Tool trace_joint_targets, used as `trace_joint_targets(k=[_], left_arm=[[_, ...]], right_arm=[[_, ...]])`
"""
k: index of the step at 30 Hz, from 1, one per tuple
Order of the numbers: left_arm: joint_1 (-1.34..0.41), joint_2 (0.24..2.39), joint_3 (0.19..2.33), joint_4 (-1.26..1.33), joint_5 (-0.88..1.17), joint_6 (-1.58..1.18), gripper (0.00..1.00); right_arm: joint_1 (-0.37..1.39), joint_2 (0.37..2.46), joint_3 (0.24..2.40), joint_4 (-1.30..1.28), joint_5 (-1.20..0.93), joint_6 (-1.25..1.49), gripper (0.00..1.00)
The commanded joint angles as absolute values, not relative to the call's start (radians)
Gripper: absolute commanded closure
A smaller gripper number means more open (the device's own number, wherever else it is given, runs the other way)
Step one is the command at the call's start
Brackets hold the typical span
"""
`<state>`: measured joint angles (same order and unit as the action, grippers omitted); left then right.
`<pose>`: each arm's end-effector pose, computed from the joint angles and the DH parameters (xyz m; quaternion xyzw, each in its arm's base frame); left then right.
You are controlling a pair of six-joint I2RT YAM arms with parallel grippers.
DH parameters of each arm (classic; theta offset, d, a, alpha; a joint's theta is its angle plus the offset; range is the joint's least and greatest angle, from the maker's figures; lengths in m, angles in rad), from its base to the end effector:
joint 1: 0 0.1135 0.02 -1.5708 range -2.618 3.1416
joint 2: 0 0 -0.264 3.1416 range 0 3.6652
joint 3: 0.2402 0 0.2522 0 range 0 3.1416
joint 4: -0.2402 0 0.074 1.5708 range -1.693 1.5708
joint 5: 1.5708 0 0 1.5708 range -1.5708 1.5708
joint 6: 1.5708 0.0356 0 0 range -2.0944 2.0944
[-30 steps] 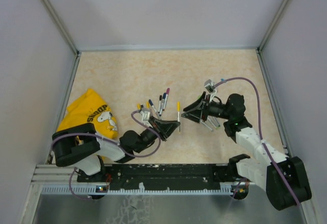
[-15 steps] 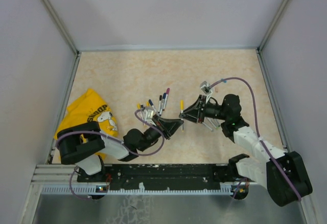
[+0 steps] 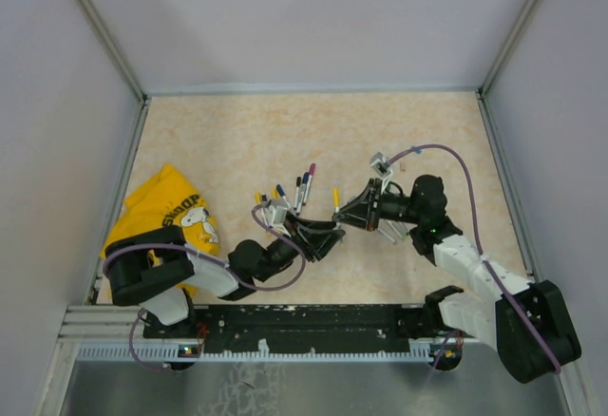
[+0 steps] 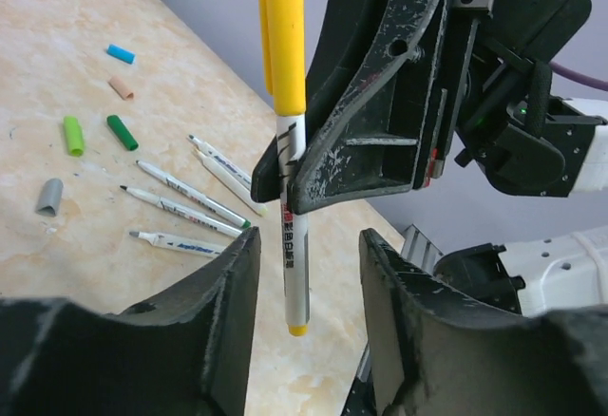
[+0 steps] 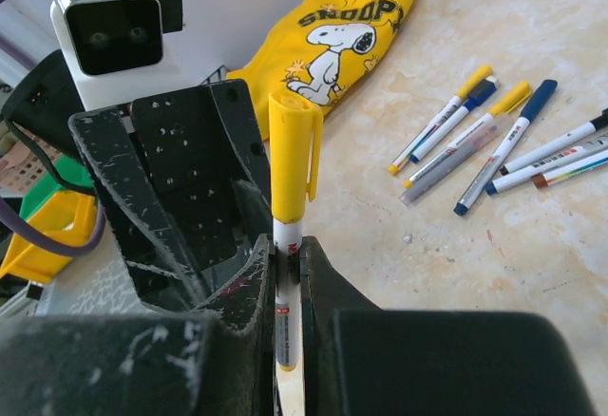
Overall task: Open the pen caps
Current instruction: Pick up the pen from the center of the board.
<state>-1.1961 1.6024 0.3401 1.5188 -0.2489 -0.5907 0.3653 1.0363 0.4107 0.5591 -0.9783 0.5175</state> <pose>0.1051 -0.2433 0.1897 0.0869 0.6079 -0.5646 0.5515 0.1883 0.1036 0.2396 -0.2711 0.6671 0.5679 0.3987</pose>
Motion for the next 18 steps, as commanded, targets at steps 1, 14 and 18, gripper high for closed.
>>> trace_joint_targets(k=[1, 14, 18], left_arm=[[-1.202, 1.547, 0.291, 1.639, -0.179, -0.527, 0.43], [-1.181, 1.177, 0.2, 1.3, -0.166, -0.336, 0.04], [-1.171, 1.073, 0.236, 1.13, -0.165, -0.293, 0.0]], right_arm=[[0.345, 1.004, 0.466, 0.53, -0.998, 0.458, 1.0], [0.293, 0.992, 0.584, 0.167, -1.054, 0.094, 1.0], [0.287, 0.994, 0.597, 0.131, -1.078, 0.057, 1.0]])
